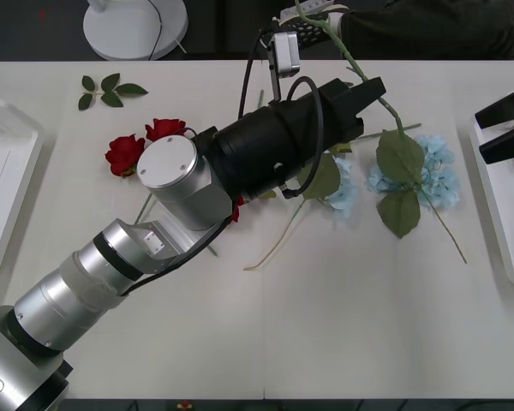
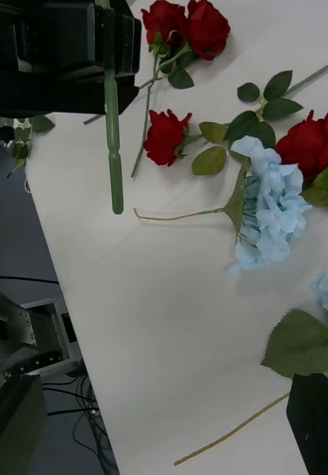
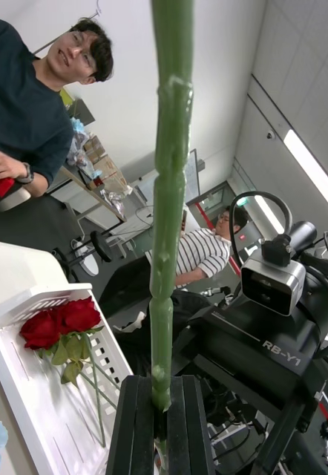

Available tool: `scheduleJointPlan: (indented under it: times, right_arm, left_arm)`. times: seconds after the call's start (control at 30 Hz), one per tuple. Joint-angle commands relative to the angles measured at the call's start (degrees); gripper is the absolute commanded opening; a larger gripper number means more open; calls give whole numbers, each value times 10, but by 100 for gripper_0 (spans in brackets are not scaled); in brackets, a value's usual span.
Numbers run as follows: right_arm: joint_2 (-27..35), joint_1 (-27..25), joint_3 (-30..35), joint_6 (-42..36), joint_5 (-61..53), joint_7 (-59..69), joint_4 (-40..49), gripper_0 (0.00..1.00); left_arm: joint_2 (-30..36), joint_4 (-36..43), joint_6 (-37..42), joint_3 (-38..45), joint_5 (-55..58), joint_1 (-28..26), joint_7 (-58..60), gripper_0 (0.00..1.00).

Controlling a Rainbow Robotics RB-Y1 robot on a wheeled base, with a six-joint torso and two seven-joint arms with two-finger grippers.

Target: Place the red flowers into the right box and the blue flowers into the left box. If a person shows an open palm, hand one flower to the person first, then continue sorting.

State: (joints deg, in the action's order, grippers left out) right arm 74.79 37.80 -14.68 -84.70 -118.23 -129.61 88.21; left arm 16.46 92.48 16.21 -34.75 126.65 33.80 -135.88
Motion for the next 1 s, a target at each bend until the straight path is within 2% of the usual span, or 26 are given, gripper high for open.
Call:
scheduleJointPlan:
  times: [0.03,0.47,0.83,0.9,1.0]
  right_arm:
    - [-34,20,14,11,-2,19,8,96]
    - [-106,27,14,81,52,142,51,92]
    - [-131,34,-4,113,53,152,57,90]
    - [-131,39,-12,117,53,153,57,86]
    - [-132,44,-25,125,53,154,57,71]
  left_arm:
    - [-11,24,-5,-9,6,29,3,0]
    - [-11,24,-5,-9,6,29,3,0]
    - [-11,24,-5,-9,6,29,3,0]
    - [-11,24,-5,-9,6,29,3,0]
    - [-11,24,-5,-9,6,29,3,0]
